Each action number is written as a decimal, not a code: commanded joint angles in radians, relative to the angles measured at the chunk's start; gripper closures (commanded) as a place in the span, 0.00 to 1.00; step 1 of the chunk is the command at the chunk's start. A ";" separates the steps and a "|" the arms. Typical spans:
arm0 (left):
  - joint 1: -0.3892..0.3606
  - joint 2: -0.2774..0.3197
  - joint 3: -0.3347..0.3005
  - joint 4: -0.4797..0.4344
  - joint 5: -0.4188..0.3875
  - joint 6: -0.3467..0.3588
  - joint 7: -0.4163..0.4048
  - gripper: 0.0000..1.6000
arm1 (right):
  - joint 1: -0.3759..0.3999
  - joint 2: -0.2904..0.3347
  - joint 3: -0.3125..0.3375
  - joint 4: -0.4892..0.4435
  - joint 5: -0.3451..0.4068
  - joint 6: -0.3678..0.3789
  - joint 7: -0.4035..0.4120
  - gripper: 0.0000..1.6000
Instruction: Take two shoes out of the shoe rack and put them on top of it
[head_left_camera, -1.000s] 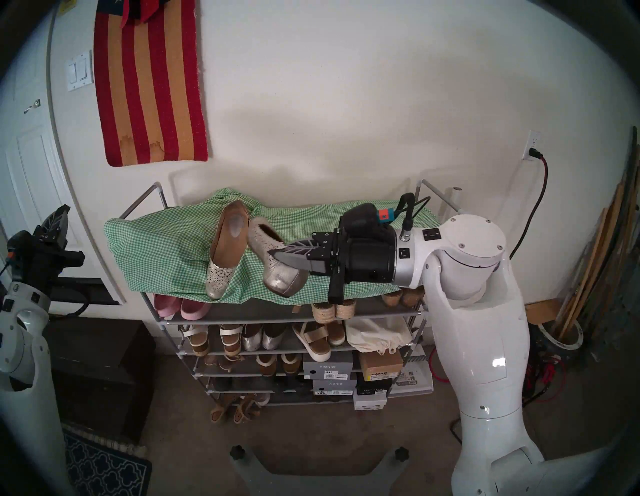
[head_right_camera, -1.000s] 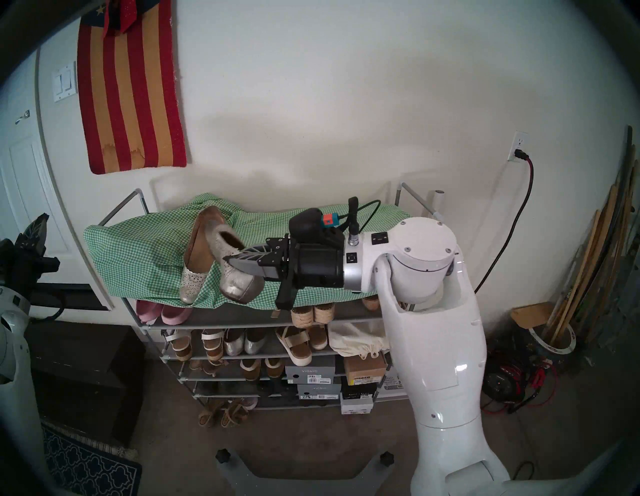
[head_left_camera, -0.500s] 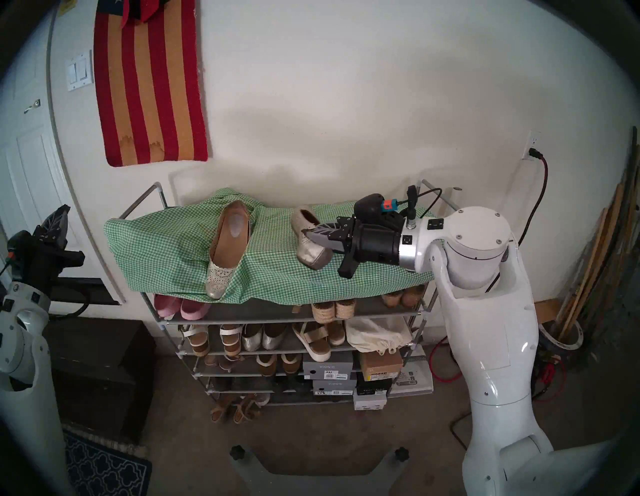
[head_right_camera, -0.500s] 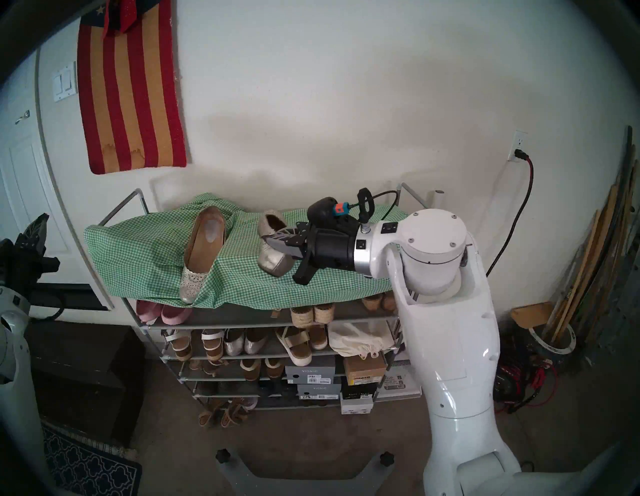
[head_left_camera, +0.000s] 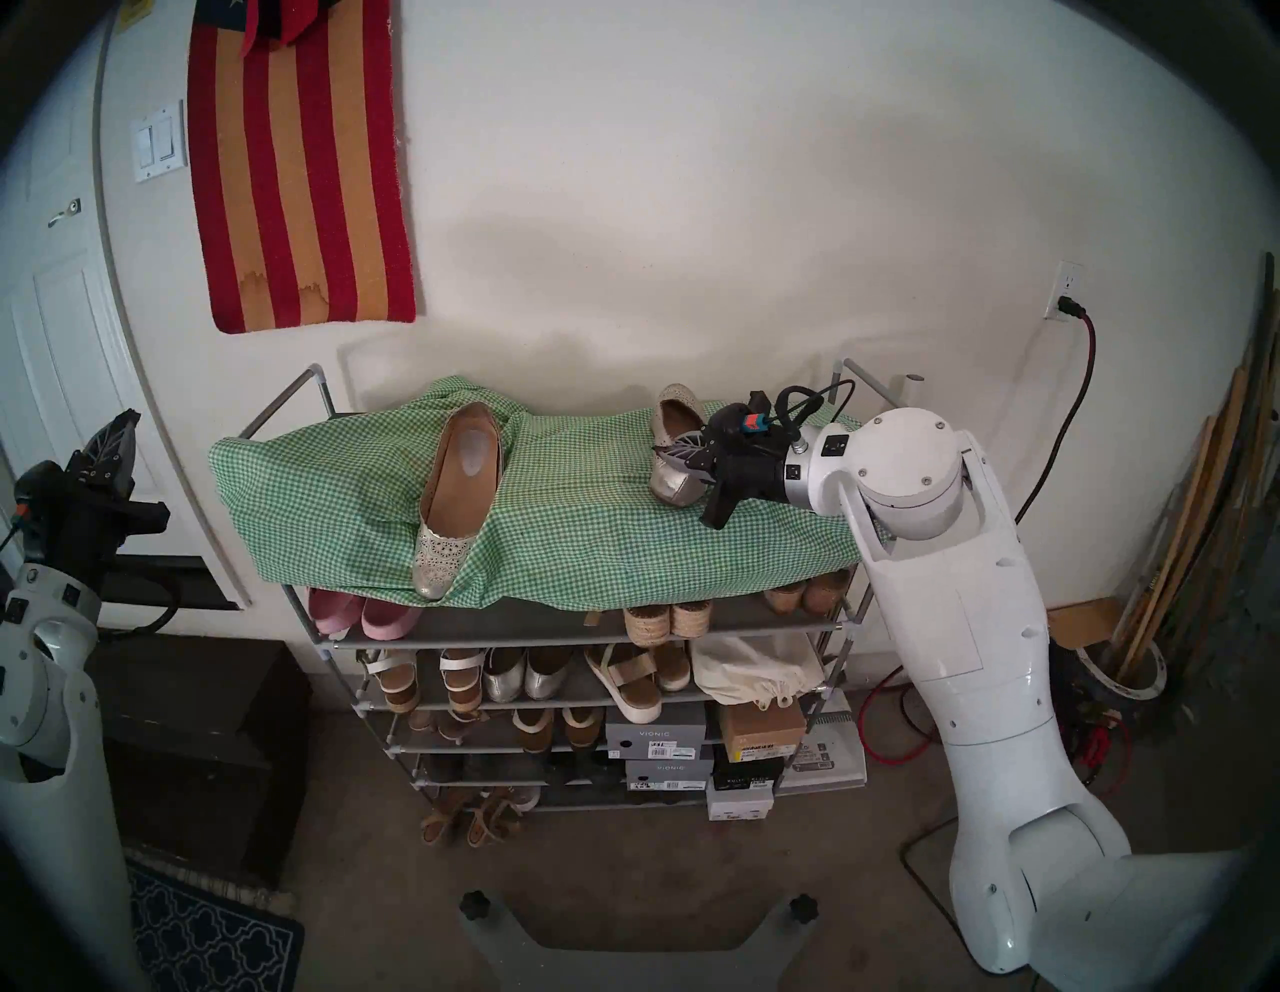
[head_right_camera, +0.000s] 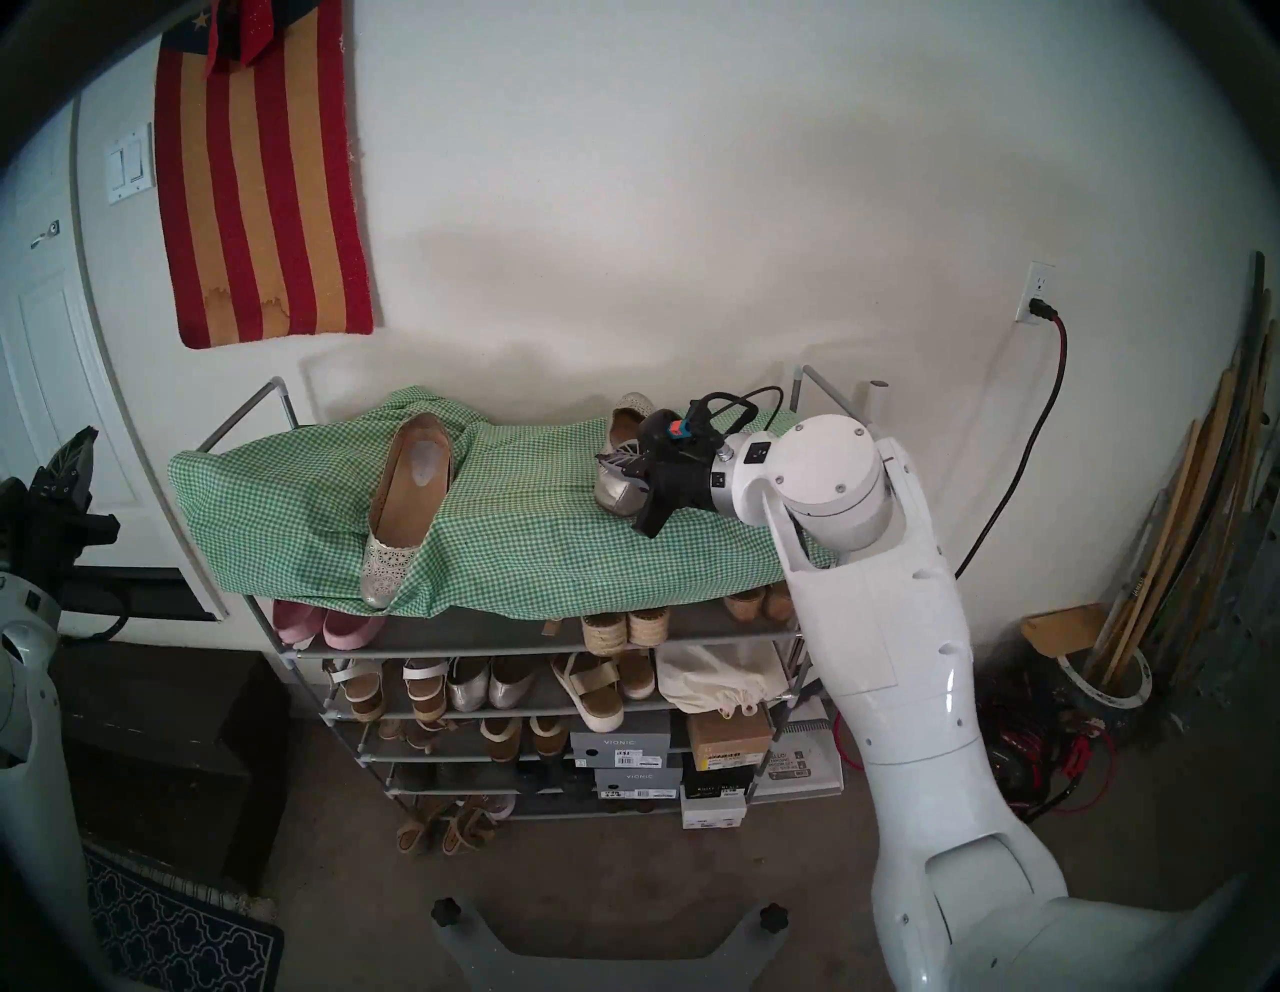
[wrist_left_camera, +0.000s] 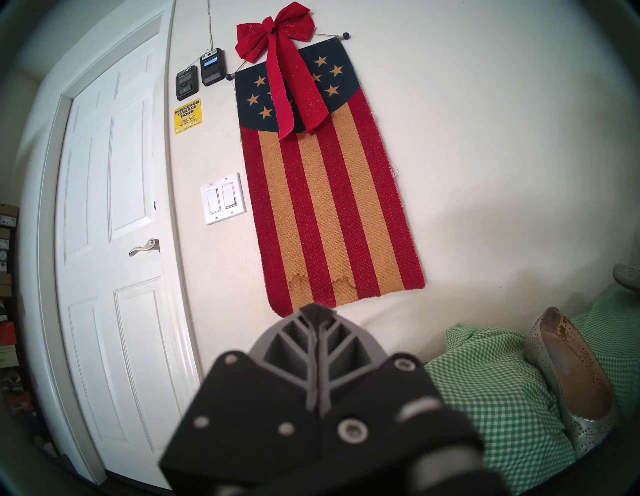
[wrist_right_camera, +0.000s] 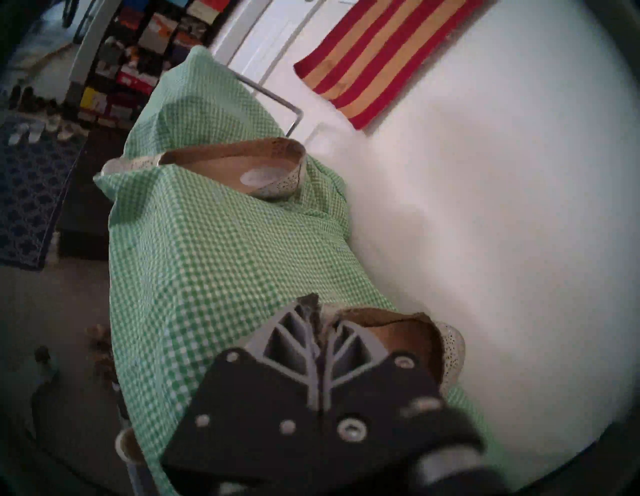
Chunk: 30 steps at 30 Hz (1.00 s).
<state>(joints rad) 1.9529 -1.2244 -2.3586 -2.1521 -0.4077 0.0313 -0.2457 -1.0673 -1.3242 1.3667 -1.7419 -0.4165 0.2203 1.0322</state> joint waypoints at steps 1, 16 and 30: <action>-0.001 0.002 0.001 -0.005 0.002 0.000 0.000 1.00 | 0.042 0.119 -0.025 0.082 -0.030 -0.114 0.106 0.24; -0.001 0.002 0.001 -0.006 0.002 0.000 0.001 1.00 | 0.208 0.132 0.044 0.096 -0.002 0.000 0.283 0.00; -0.001 0.002 0.001 -0.005 0.001 0.000 0.000 1.00 | 0.355 0.087 0.181 0.005 0.037 0.162 0.277 0.00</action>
<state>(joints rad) 1.9529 -1.2244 -2.3586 -2.1521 -0.4077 0.0313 -0.2456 -0.8044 -1.1987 1.4836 -1.6926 -0.4046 0.3141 1.3433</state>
